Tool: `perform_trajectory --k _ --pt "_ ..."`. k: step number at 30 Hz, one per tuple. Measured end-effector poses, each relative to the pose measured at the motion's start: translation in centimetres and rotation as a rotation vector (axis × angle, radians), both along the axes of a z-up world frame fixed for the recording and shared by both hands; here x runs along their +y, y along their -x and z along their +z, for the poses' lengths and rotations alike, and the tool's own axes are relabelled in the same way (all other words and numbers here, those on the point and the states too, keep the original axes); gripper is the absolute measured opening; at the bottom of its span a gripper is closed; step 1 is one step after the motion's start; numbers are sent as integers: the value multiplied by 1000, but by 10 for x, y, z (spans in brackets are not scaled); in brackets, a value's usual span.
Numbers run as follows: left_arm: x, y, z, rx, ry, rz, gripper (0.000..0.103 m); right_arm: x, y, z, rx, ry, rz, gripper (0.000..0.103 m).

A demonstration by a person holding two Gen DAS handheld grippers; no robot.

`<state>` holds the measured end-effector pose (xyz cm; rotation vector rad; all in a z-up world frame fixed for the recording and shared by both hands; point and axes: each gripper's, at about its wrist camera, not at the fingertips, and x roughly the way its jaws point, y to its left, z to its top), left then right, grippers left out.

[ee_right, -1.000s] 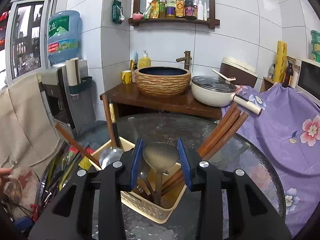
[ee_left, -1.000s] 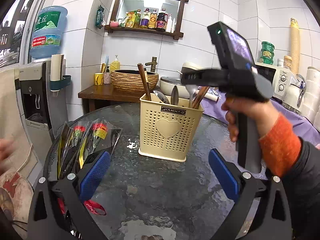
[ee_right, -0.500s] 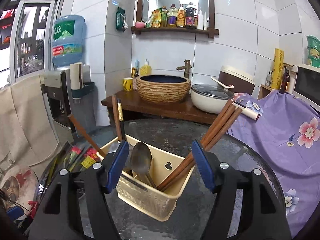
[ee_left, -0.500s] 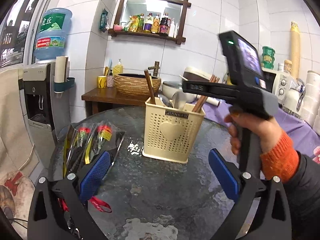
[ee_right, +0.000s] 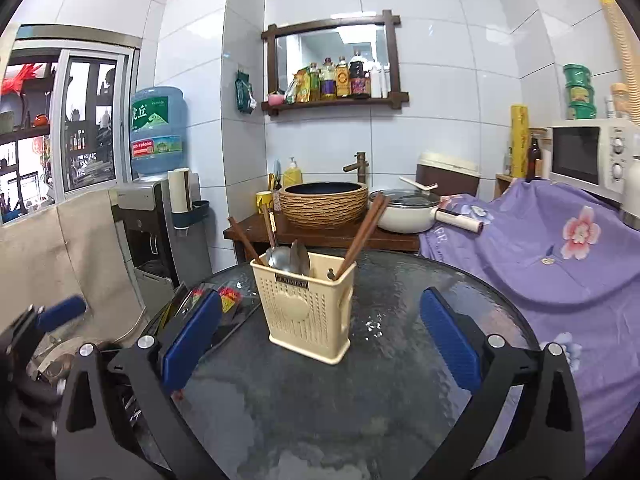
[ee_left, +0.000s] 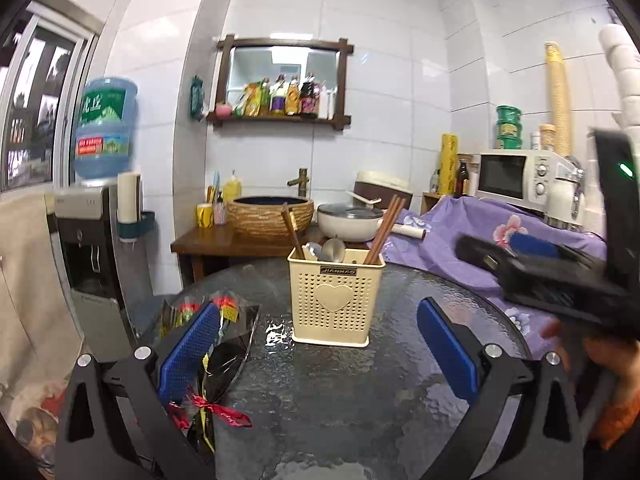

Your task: Organize utensils

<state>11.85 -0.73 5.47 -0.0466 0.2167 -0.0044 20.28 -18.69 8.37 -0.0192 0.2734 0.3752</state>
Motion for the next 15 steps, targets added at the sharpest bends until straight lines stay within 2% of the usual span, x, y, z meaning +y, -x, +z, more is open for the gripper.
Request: perform_trajectory --k 8,11,13,15 --pt "4 54 -5 -34 1 -29 97 -40 107 -28 -35 -64 -31 98" --pt "7 72 -5 -47 19 -19 97 -36 135 -36 -77 -43 -25 98" --pt "7 82 1 -54 28 -38 97 -26 146 -38 -77 -17 -10 98" --pt "7 90 8 -82 25 -17 97 -19 152 -36 -74 -19 19 98"
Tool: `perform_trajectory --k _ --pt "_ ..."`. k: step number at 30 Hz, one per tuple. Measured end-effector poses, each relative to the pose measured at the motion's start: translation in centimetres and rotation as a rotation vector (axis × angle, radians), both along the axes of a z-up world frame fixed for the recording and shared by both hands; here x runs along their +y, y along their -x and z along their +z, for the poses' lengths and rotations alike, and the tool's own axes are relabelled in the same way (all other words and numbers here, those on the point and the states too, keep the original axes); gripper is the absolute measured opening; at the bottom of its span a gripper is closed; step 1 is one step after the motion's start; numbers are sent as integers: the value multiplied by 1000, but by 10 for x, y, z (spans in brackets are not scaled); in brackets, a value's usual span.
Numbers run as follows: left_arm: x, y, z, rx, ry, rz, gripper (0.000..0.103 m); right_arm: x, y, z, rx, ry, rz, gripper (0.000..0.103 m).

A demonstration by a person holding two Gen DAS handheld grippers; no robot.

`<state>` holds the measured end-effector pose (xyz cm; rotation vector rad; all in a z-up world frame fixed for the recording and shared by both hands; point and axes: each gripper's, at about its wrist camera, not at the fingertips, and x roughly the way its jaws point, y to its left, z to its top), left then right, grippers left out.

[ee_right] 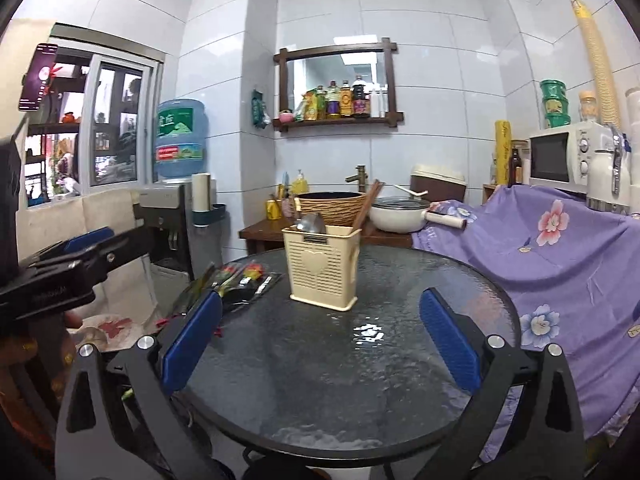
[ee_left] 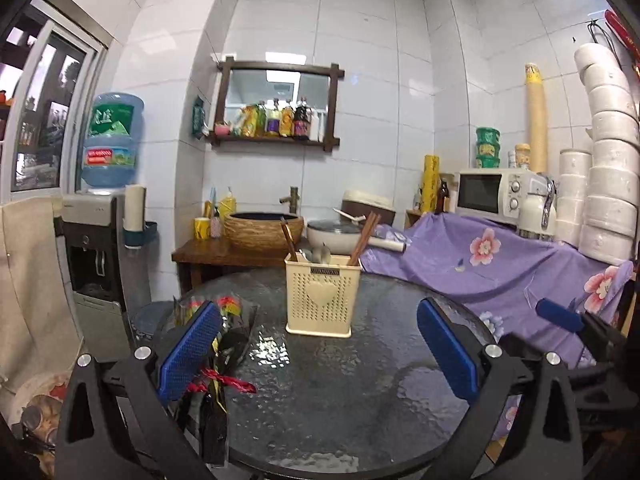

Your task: Organize utensils

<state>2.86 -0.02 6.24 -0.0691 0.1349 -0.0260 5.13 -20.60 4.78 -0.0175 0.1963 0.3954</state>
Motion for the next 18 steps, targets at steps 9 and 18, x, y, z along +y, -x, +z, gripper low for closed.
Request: perform_trajectory --k 9,18 --pt "-1 11 8 -28 -55 52 97 0 12 13 -38 -13 14 98" --pt "1 10 8 4 -38 24 97 -5 7 9 -21 -23 -6 98"
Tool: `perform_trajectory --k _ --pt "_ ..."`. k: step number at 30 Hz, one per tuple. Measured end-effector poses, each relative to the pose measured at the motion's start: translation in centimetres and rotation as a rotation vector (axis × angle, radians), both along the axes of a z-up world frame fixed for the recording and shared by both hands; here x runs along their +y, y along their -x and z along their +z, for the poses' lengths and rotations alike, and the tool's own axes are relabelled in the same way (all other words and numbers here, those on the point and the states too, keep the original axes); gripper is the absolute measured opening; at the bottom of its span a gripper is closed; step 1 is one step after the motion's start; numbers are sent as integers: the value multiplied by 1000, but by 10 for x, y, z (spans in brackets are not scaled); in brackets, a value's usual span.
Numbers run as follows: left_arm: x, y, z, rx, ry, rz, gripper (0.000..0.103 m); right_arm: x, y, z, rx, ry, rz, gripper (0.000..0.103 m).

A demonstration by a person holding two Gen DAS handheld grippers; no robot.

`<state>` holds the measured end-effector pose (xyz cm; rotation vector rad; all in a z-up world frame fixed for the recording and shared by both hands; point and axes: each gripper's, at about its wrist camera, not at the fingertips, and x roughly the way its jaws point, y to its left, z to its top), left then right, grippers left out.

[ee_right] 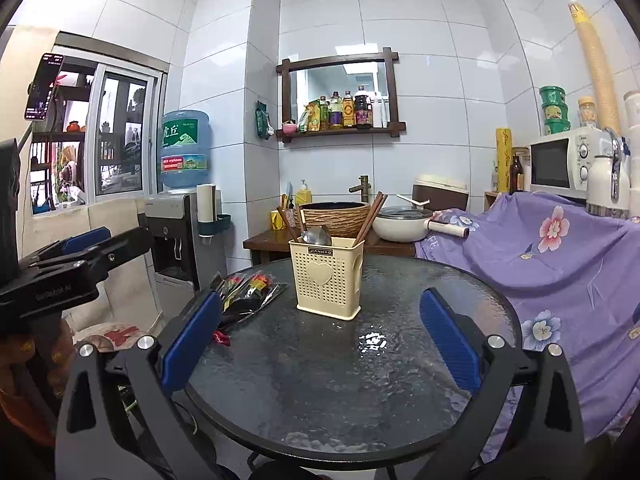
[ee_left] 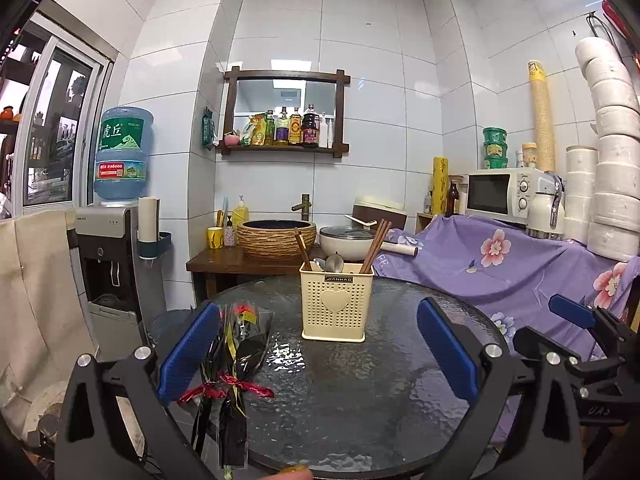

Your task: Organize utensils

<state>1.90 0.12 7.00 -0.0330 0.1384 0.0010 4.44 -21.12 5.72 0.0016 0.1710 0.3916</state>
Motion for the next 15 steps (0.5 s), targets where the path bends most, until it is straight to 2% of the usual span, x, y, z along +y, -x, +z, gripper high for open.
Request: perform_trajectory --k 15 --pt "2 -10 -12 56 -11 -1 97 7 -7 -1 21 38 -16 98"
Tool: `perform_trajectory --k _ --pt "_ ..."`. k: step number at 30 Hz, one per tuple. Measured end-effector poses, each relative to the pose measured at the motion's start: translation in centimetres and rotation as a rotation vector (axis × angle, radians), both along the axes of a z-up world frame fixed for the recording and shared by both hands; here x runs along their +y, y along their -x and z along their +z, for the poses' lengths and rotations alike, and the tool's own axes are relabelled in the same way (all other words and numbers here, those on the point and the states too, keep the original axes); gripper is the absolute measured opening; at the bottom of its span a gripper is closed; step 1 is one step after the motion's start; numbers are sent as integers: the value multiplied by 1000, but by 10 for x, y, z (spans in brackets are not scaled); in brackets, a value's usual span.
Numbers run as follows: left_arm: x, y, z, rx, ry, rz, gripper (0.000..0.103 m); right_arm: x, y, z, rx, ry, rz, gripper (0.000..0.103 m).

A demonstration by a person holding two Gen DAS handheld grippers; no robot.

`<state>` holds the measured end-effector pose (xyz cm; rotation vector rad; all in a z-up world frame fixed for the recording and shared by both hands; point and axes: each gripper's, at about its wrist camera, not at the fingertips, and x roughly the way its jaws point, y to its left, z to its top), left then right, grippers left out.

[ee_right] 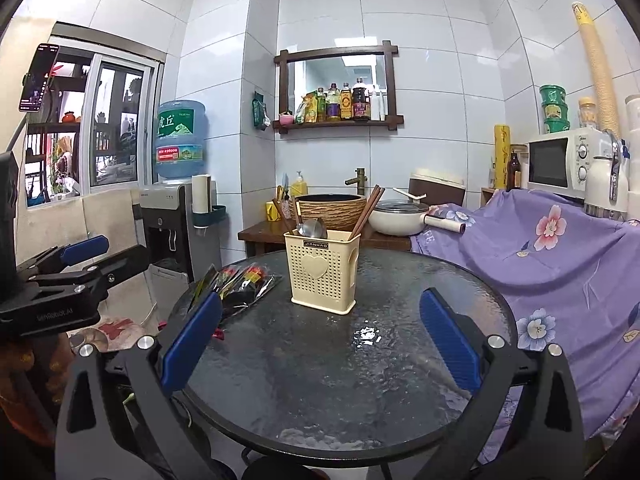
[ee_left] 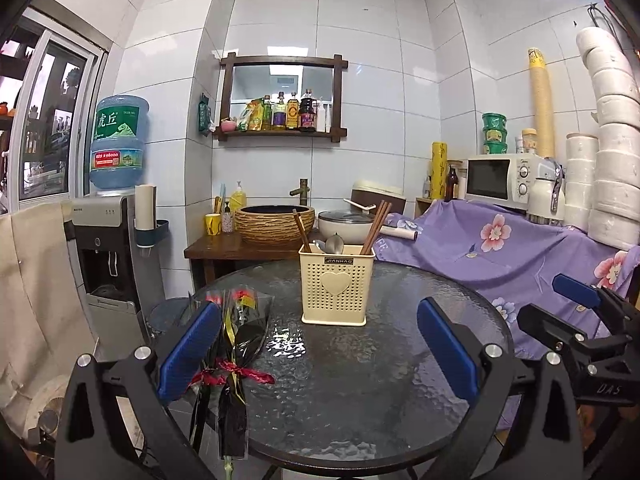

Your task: Organize utensils

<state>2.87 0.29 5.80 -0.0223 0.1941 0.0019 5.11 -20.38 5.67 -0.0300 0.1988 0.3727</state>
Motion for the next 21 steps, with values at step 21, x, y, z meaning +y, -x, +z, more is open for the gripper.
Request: perform_trajectory --k 21 --pt "-10 -9 -6 36 -55 42 97 -4 -8 -8 31 9 -19 98"
